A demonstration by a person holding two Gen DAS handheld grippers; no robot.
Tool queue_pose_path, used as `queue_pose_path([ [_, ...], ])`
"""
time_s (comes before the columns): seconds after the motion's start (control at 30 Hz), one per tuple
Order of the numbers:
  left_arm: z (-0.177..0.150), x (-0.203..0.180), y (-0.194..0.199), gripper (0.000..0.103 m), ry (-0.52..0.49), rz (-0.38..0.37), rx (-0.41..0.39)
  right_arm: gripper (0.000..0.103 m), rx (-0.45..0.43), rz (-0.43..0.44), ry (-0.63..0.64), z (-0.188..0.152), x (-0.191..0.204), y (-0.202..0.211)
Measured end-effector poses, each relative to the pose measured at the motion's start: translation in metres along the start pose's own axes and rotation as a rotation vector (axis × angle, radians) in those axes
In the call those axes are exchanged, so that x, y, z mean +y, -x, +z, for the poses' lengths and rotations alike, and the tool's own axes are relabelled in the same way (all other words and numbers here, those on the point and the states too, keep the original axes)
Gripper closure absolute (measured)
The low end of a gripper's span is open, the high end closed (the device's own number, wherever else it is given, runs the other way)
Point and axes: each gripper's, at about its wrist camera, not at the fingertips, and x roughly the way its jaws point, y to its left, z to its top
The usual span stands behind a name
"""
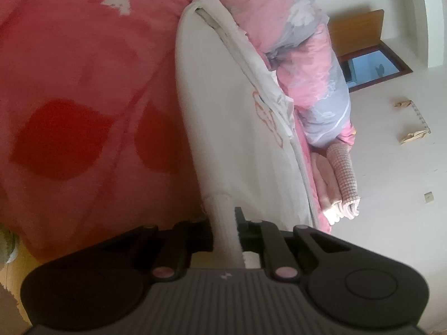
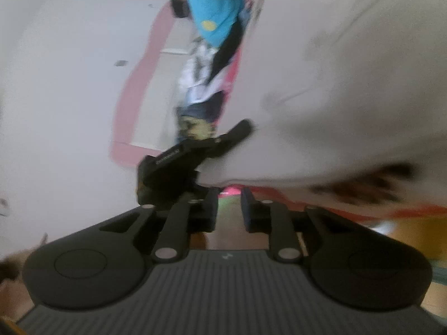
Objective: Fold clothes
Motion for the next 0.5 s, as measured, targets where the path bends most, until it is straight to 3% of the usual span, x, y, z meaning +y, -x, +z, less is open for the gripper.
queue_pose_path([
  [0.1, 0.002, 0.002, -0.003, 0.093, -0.003, 0.001, 0.013, 0.082, -0.133, -0.103, 0.048, 0.028, -0.015, 0.115],
  [0.17, 0.003, 0.001, -0.005, 0.092, -0.011, 0.006, 0.016, 0.079, -0.261, -0.168, 0.085, 0.063, -0.034, 0.125],
  [0.27, 0.005, -0.001, -0.007, 0.092, -0.02, 0.018, 0.02, 0.074, -0.453, -0.315, 0.136, 0.069, -0.054, 0.183],
  [0.33, 0.005, -0.002, -0.008, 0.092, -0.02, 0.027, 0.022, 0.073, -0.544, -0.427, 0.16, 0.078, -0.055, 0.199],
  [0.4, 0.006, -0.003, -0.009, 0.092, -0.015, 0.036, 0.019, 0.068, -0.607, -0.497, 0.167, 0.079, -0.066, 0.233],
  [0.5, 0.005, -0.005, -0.011, 0.092, -0.017, 0.051, 0.012, 0.061, -0.637, -0.532, 0.132, 0.083, -0.091, 0.288],
])
